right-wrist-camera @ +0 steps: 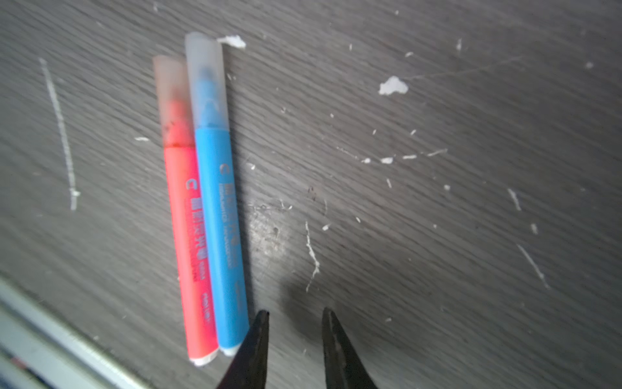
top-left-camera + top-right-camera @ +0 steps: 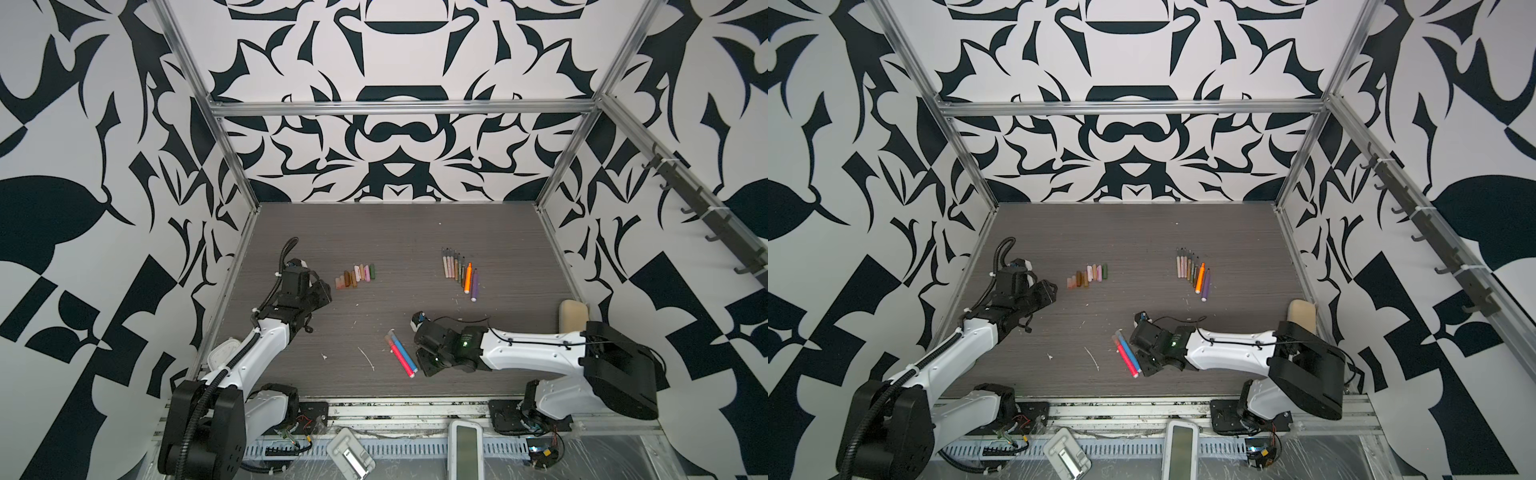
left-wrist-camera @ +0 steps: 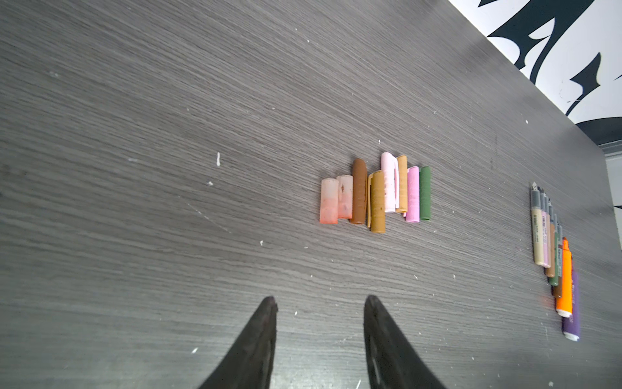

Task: Open the pen caps
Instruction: 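Move the right gripper to the blue marker and grasp it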

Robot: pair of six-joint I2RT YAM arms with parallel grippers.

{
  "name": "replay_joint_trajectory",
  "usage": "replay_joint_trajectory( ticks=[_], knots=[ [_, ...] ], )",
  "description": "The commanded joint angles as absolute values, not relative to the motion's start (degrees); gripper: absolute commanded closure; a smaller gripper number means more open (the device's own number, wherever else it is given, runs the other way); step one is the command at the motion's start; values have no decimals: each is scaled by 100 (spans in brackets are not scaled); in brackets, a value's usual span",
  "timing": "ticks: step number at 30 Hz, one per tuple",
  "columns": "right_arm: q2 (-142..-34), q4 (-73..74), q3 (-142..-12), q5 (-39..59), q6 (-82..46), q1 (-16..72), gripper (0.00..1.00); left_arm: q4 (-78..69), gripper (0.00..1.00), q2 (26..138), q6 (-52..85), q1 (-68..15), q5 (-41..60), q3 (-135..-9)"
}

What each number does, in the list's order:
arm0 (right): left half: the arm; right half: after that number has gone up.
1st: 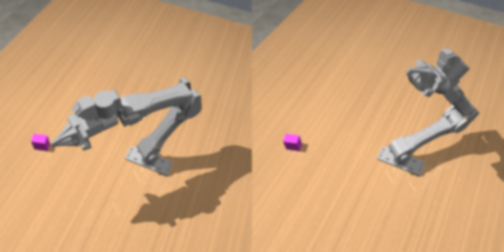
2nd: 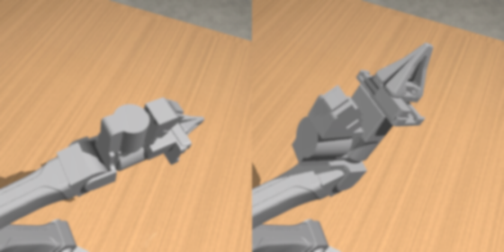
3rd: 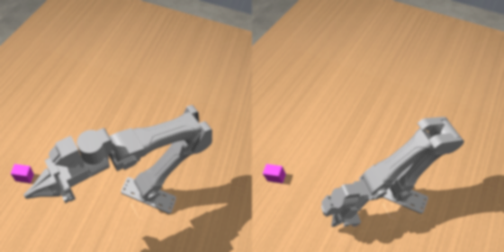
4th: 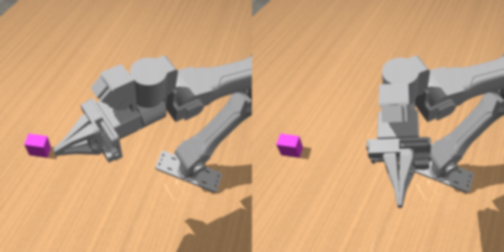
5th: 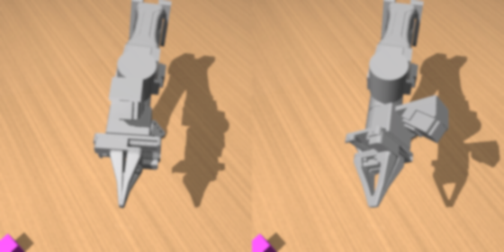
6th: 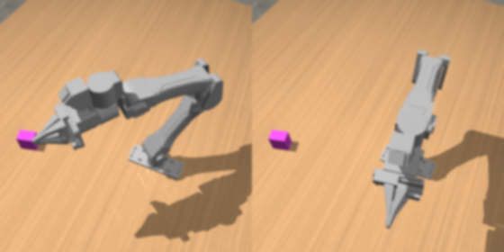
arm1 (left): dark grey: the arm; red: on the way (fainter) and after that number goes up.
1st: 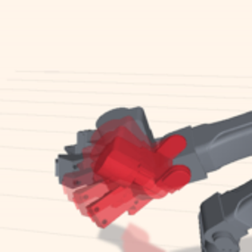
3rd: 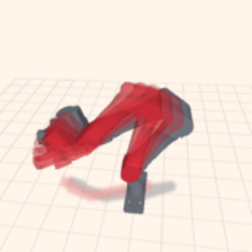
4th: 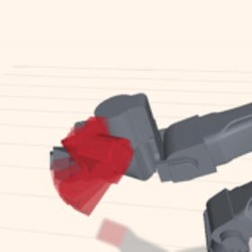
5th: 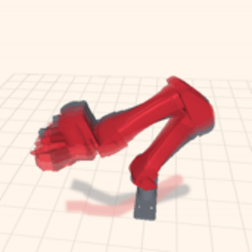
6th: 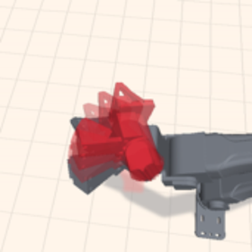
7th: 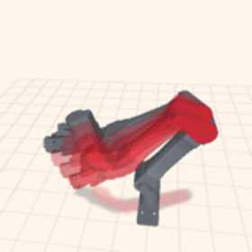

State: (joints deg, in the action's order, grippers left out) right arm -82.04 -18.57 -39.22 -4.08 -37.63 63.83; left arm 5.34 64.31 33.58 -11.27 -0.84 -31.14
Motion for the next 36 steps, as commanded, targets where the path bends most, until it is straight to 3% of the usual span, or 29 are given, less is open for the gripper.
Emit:
replay_joint_trajectory(
  ticks=[1, 36],
  knots=[
    [-8182, -1978, -4308, -921, -3902, 6424, 70, 492, 54, 6389, 3334, -1132, -64, -3032],
    [-8856, -2147, -4757, -726, -3934, 6695, 70, 475, 54, 6327, 3313, -1132, -53, -2988]
  ],
)
